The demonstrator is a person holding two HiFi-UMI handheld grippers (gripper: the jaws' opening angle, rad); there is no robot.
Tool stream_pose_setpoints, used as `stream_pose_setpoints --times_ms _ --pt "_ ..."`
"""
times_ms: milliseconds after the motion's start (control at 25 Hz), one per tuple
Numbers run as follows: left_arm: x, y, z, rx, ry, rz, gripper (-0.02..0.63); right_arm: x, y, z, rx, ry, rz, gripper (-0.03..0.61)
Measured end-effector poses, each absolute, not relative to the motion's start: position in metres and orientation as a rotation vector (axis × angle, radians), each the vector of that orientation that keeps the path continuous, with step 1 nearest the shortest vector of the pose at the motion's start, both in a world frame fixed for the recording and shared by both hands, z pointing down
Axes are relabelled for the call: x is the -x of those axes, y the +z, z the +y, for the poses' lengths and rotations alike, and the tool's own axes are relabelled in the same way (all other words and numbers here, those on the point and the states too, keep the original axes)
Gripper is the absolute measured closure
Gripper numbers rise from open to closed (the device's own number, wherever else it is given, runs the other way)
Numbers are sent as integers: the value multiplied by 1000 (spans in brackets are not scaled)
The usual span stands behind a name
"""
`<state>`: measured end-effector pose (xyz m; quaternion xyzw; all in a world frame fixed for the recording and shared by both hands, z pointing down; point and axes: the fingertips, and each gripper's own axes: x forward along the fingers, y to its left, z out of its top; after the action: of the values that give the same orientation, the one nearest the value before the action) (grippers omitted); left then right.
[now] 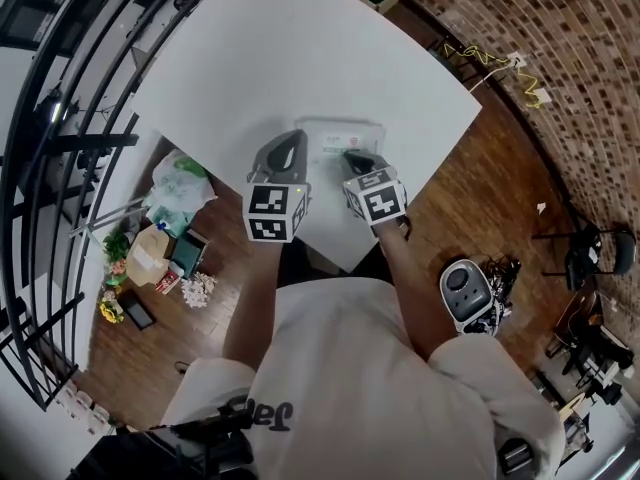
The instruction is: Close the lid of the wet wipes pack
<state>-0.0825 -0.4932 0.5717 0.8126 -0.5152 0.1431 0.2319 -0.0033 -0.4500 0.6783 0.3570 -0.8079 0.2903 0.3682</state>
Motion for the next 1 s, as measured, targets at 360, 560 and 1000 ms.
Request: stream_pose_setpoints --times_ms 360,560,1000 --pt "92 584 -493 -2194 417 -1441 597 8 678 -452 -845 718 -2026 591" --pt "98 587 -492 -2180 413 -1444 597 10 681 -452 -798 703 -1989 591" --pt "96 587 -482 -2187 425 -1426 597 11 684 -454 -768 636 -1928 591"
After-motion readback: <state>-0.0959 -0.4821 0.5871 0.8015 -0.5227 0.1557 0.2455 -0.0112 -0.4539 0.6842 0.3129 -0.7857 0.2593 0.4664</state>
